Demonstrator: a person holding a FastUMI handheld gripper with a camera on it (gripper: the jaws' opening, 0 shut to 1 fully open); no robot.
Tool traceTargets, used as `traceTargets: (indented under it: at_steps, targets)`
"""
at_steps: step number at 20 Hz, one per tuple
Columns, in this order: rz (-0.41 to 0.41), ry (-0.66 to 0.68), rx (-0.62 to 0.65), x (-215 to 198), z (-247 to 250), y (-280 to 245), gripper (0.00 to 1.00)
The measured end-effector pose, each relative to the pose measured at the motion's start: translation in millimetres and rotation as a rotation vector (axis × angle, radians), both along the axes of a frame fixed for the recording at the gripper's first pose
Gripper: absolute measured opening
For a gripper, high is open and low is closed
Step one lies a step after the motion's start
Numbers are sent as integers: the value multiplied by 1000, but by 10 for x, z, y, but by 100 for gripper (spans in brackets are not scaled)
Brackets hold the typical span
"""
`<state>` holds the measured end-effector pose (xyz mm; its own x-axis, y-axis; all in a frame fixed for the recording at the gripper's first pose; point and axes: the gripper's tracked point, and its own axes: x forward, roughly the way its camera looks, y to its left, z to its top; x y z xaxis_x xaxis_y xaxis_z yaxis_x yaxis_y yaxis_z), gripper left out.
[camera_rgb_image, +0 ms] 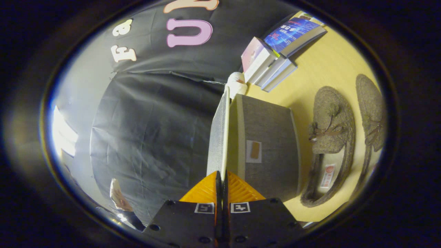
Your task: Open the storage box then place both shoes into the box .Put the left shoe in first, then the right shoe, with the right side of both shoes facing outward in a uniform manner.
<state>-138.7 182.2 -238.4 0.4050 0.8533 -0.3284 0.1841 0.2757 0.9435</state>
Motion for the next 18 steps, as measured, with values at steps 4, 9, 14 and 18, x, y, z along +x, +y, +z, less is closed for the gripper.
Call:
traceTargets:
  at_steps: [4,9,14,18]
  targets:
    - [14,-70,30,99,417,131,3]
    - [61,-134,29,224,758,457,3]
    - [99,-159,31,267,977,870,3]
    - [121,-175,51,295,1129,1209,3]
